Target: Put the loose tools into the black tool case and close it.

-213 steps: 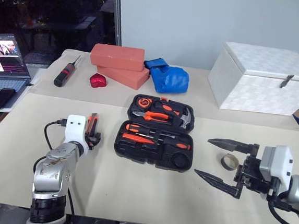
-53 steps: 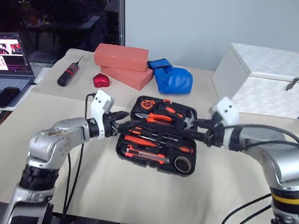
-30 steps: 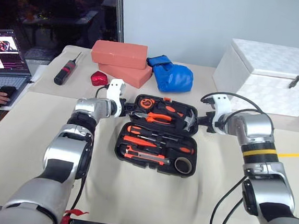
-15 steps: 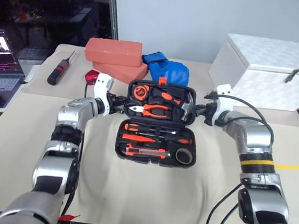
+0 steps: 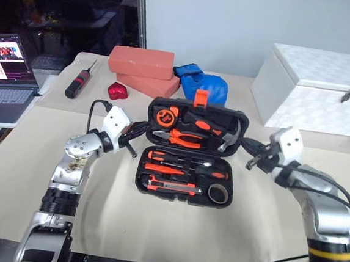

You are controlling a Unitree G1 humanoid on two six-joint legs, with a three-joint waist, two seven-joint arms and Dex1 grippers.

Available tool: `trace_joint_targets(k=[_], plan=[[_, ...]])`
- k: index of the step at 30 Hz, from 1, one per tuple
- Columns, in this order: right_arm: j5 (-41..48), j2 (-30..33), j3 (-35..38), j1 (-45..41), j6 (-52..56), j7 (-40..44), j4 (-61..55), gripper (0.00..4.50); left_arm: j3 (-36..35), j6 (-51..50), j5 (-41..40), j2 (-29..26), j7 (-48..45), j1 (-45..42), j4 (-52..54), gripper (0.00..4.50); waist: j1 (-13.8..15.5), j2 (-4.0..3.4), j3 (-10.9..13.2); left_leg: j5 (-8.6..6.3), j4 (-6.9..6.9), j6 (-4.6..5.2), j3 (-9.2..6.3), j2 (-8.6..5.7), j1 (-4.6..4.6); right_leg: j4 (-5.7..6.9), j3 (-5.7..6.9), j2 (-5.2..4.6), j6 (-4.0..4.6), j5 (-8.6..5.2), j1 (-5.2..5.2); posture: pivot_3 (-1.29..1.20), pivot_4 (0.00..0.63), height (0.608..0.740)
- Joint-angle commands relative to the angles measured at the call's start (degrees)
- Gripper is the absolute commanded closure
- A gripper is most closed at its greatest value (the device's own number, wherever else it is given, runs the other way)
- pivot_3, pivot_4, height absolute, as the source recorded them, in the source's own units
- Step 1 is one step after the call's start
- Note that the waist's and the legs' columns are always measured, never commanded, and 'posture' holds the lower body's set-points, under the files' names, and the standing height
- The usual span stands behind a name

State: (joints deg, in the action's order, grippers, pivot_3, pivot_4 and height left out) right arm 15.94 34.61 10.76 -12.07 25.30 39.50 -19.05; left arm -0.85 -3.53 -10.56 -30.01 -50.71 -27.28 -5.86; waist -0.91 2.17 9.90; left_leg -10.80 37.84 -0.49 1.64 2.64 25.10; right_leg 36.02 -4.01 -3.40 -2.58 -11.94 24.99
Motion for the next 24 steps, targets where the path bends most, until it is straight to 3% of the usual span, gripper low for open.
trace_joint_targets(k=[1,3,5,6,8,10,12,13,19,24], plan=[[1.4,7.2,3.8,11.2,-3.3,7.9,-11.5,3.78,-3.2,-20.4,-13.6,-11.4,-13.1,7.4,10.0,3.53,-0.3,-0.06,0.0,0.0,-0.01,0.0,0.02,0.03,-0.08,0.06,0.0,0.01,0.06,-0.05,-0.04,0.0,0.15,0.74],[-0.7,13.4,11.7,22.5,-4.1,14.5,-14.1,3.54,-7.8,-27.6,-16.6,-24.2,-22.9,12.0,5.6,2.85,-0.6,-0.05,0.0,-0.02,-0.08,-0.01,0.04,0.09,-0.25,0.16,0.0,0.04,0.14,-0.19,-0.08,0.0,0.15,0.74],[1.6,16.1,19.4,29.4,-2.4,19.1,-15.8,3.54,-9.7,-32.8,-19.2,-32.1,-28.7,12.6,1.6,2.1,-0.6,0.04,0.0,-0.03,-0.16,-0.01,0.03,0.15,-0.25,0.31,0.04,0.1,-0.13,-0.61,0.05,0.0,0.15,0.74],[3.6,16.5,21.9,31.2,-1.4,20.2,-16.4,3.54,-9.6,-34.5,-20.4,-34.1,-30.6,12.4,0.7,1.78,-0.5,0.17,0.1,-0.03,-0.16,-0.01,0.02,0.18,-0.34,0.41,0.06,0.12,-0.04,-0.68,0.04,0.0,0.15,0.74],[9.2,16.6,26.6,35.6,2.0,23.8,-19.3,4.11,-9.4,-36.9,-23.4,-37.2,-35.9,11.5,1.2,1.1,-0.2,0.18,0.1,-0.02,-0.02,-0.05,0.05,0.19,-0.53,0.63,0.07,0.07,0.36,-0.91,-0.04,0.0,0.15,0.74],[14.3,16.7,26.5,39.5,5.5,26.0,-24.8,4.4,-9.0,-40.7,-28.0,-37.5,-38.9,9.6,5.0,1.07,0.1,0.17,0.1,-0.3,-0.02,-0.53,0.17,0.19,-1.02,0.55,0.06,-0.1,0.45,-0.93,-0.44,0.0,0.15,0.74],[16.6,17.2,20.8,39.6,8.3,24.1,-29.3,4.5,-7.7,-41.4,-29.5,-36.5,-39.4,8.7,8.9,1.67,0.2,0.13,0.1,-0.4,-0.1,-0.68,0.14,0.37,-1.46,0.1,0.18,-0.11,0.53,-0.98,-0.74,0.0,0.15,0.74],[16.9,17.6,17.3,38.8,10.0,22.3,-30.8,4.5,-7.0,-40.8,-29.5,-35.8,-39.2,8.8,11.1,2.19,0.1,0.13,0.1,-0.41,-0.16,-0.71,0.09,0.45,-1.44,-0.18,0.24,-0.1,0.56,-0.99,-0.78,0.0,0.15,0.74],[7.2,16.2,-5.7,24.8,15.0,9.5,-28.0,4.5,-3.5,-38.3,-28.8,-31.0,-35.3,5.9,20.3,4.4,-1.5,0.31,0.1,-0.35,-0.08,-0.59,0.41,1.17,-0.93,-1.03,0.37,-0.2,0.6,-0.96,-0.74,0.0,0.15,0.74],[-0.2,10.3,-14.3,10.5,17.3,-0.5,-18.3,4.5,-1.4,-36.6,-28.3,-28.7,-33.2,5.0,23.8,4.4,-1.6,0.45,0.1,-0.28,0.01,-0.5,1.21,1.07,-0.94,-0.91,0.27,-0.17,0.84,-0.54,-0.56,0.0,0.15,0.74]])
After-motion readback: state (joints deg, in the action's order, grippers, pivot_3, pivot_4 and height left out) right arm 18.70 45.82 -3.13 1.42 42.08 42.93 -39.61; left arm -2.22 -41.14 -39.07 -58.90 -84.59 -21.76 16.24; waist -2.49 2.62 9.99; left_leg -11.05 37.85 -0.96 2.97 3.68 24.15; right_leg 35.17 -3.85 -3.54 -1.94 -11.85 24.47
